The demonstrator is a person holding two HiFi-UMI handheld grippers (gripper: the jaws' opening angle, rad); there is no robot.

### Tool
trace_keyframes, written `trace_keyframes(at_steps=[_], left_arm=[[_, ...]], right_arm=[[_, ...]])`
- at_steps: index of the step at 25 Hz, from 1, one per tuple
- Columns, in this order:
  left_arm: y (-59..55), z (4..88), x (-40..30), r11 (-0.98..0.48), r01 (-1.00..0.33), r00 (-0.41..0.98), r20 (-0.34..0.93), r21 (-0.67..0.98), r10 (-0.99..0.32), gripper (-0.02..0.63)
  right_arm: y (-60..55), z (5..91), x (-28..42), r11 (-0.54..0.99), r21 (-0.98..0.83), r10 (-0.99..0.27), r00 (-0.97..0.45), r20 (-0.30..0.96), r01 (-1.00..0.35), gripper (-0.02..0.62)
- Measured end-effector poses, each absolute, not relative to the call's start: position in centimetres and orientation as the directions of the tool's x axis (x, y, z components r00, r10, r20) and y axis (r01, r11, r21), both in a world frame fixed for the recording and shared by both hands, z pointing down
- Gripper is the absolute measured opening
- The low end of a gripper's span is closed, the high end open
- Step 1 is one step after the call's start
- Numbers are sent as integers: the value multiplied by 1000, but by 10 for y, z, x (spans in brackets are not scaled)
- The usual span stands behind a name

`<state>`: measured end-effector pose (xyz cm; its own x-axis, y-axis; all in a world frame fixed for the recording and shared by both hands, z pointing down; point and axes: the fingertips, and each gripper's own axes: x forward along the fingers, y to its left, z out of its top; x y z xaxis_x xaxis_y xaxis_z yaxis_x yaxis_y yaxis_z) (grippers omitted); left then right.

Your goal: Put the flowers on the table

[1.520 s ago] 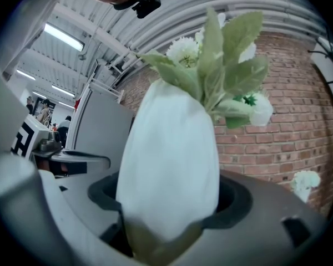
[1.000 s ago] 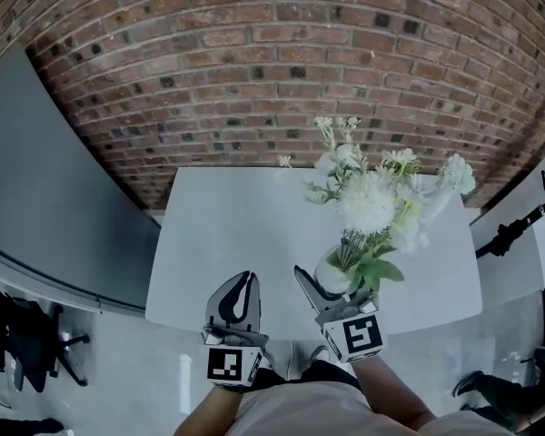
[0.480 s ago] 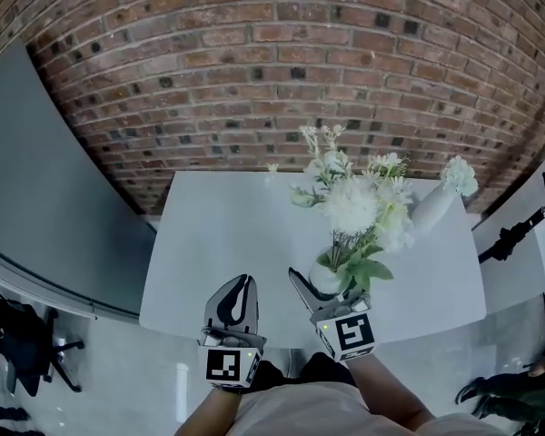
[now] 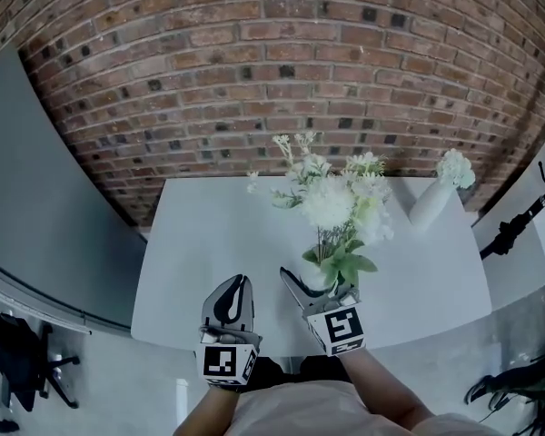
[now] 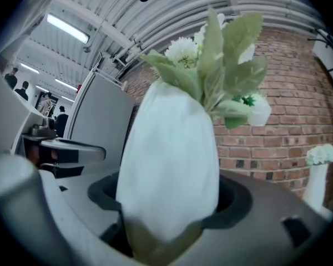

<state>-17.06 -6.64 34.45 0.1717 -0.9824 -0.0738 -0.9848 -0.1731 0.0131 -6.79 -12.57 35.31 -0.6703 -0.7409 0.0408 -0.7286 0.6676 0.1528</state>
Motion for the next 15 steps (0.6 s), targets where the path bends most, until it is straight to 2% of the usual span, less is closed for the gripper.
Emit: trace_keyframes(at_steps=[15], left_arm=[[-73,381,-156,-205,-979,205,-68,-8,-976,26]], right_arm=[[-148,402,-63,650,162,-755,-655,32,-742,399]])
